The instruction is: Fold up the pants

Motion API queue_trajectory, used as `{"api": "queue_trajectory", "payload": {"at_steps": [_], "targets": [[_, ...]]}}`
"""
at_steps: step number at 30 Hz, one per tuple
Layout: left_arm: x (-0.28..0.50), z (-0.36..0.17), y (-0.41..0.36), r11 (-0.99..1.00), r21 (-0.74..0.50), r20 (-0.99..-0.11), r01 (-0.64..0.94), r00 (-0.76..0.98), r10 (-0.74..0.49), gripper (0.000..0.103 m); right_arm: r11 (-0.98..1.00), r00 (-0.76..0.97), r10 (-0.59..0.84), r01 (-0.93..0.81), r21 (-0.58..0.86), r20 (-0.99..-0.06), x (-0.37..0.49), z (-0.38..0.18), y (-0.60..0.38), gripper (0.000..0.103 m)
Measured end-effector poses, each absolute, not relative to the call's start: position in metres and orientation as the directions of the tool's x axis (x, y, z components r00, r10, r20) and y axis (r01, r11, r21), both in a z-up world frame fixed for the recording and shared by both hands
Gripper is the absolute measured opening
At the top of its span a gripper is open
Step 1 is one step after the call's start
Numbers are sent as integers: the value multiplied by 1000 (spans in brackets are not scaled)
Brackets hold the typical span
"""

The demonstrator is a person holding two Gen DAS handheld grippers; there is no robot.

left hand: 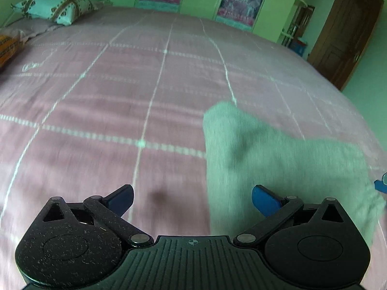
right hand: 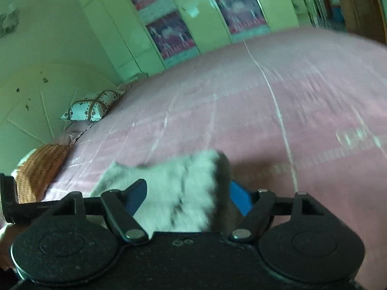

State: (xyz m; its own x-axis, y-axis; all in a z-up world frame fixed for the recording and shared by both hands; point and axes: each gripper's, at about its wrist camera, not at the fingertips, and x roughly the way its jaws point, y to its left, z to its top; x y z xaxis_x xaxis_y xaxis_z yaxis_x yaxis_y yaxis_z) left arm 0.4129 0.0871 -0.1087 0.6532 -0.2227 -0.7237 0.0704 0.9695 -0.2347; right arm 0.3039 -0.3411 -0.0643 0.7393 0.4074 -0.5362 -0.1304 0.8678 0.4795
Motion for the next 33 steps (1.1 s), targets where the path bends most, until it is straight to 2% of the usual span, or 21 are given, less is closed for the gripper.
{"api": "queue_trajectory", "payload": {"at_steps": [8, 13, 33], "targets": [[399, -118, 80, 953, -296, -734, 70, 622, -274, 103, 752, 688, 496, -35, 658, -530, 286, -95, -371, 72], [399, -124, 73, 946, -311, -737, 97, 603, -304, 103, 648, 672, 554, 21, 762, -490, 288, -114, -380, 72], [418, -138, 83, 896, -428, -720, 115, 555, -415, 103, 502, 684, 612, 51, 863, -397, 292, -134, -397, 69]]}}
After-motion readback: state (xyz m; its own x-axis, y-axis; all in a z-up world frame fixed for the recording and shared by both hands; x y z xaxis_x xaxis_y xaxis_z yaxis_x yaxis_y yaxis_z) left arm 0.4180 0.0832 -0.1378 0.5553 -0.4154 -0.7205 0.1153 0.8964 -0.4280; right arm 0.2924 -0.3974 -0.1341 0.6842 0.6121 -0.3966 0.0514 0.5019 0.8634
